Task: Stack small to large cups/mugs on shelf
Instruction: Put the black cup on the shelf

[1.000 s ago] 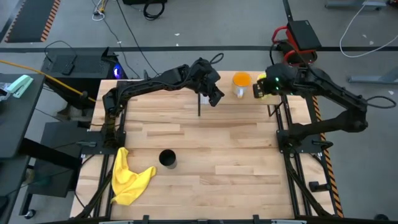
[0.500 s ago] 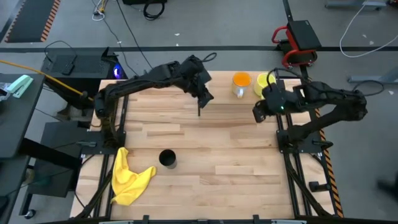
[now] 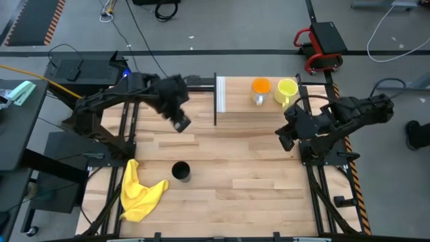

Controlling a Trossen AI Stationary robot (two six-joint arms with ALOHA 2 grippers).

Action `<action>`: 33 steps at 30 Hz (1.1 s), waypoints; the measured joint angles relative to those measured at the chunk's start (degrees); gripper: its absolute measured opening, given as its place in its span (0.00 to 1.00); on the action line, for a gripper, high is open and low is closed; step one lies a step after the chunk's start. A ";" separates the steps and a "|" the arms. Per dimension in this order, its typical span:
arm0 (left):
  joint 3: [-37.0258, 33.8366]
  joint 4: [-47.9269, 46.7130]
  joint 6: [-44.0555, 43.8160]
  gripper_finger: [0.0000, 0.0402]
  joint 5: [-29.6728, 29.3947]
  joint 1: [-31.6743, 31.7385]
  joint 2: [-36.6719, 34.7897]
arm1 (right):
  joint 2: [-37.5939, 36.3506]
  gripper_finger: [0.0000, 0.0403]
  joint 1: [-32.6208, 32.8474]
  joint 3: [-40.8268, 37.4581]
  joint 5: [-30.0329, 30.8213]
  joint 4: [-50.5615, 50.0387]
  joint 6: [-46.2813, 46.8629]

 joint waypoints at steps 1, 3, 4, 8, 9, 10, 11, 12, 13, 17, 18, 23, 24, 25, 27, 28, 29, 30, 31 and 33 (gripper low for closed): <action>0.00 -2.62 -2.11 0.03 -0.15 -1.09 -0.19 | 0.00 0.03 0.70 0.00 -0.01 0.00 0.13; -0.07 -6.85 -5.51 0.04 -0.16 -3.56 -0.20 | 0.00 0.03 2.09 0.00 -0.02 0.00 0.18; -0.32 -8.34 -7.18 0.05 -0.17 -4.98 -0.10 | 0.00 0.03 2.72 0.00 -0.02 0.00 0.23; -3.96 -8.79 -12.76 0.09 -0.14 -10.96 0.07 | 0.00 0.04 5.54 0.00 -0.02 0.00 0.80; -5.15 -8.86 -14.11 0.10 -0.12 -12.23 0.09 | 0.00 0.04 6.29 0.00 -0.01 0.00 1.07; -6.52 -8.82 -15.38 0.11 -0.04 -13.36 0.09 | 0.00 0.05 7.05 0.00 -0.02 0.00 1.46; -8.07 -8.78 -16.64 0.11 0.01 -14.32 0.07 | 0.00 0.05 7.77 0.00 -0.01 0.00 1.69; -9.71 -8.78 -17.72 0.12 0.00 -15.12 0.07 | 0.00 0.05 8.47 0.00 0.00 0.00 1.73; -11.54 -8.38 -18.64 0.13 -0.02 -15.76 0.07 | 0.00 0.05 9.12 0.00 0.00 0.00 1.74; -19.29 -2.52 -20.08 0.16 1.39 -16.96 0.07 | 0.00 0.05 11.18 0.00 0.47 0.00 2.42; -21.02 -0.44 -20.12 0.18 2.38 -17.12 0.11 | 0.00 0.05 11.62 0.00 0.74 0.00 2.99; -26.53 6.27 -21.42 0.25 4.99 -17.16 0.14 | 0.86 0.05 14.51 -0.04 2.41 -0.55 5.33; -26.80 6.61 -21.51 0.26 5.03 -17.16 0.14 | 1.03 0.05 14.98 -0.40 2.91 -0.57 5.93; -26.82 6.69 -21.65 0.27 5.04 -17.15 0.14 | 1.16 0.05 15.38 -0.95 3.23 -0.64 6.51; -26.82 7.18 -22.16 0.30 5.06 -17.14 0.14 | 1.44 0.05 15.95 -2.66 3.26 -0.68 8.14; -26.82 7.54 -22.45 0.31 5.06 -17.16 0.14 | 1.55 0.05 16.23 -3.75 3.28 -0.64 9.08; -26.82 7.77 -22.67 0.31 5.06 -17.16 0.14 | 1.57 0.05 16.59 -5.08 3.27 -0.52 10.04; -26.82 7.88 -22.73 0.32 5.06 -17.16 0.14 | 1.57 0.05 16.96 -6.53 3.26 -0.49 11.08; -26.82 7.96 -22.98 0.33 4.94 -17.16 0.14 | 1.56 0.05 17.27 -7.98 3.25 -0.27 12.26; -26.82 7.98 -23.01 0.34 4.14 -17.16 0.28 | 1.56 0.05 17.94 -10.97 3.10 1.10 14.24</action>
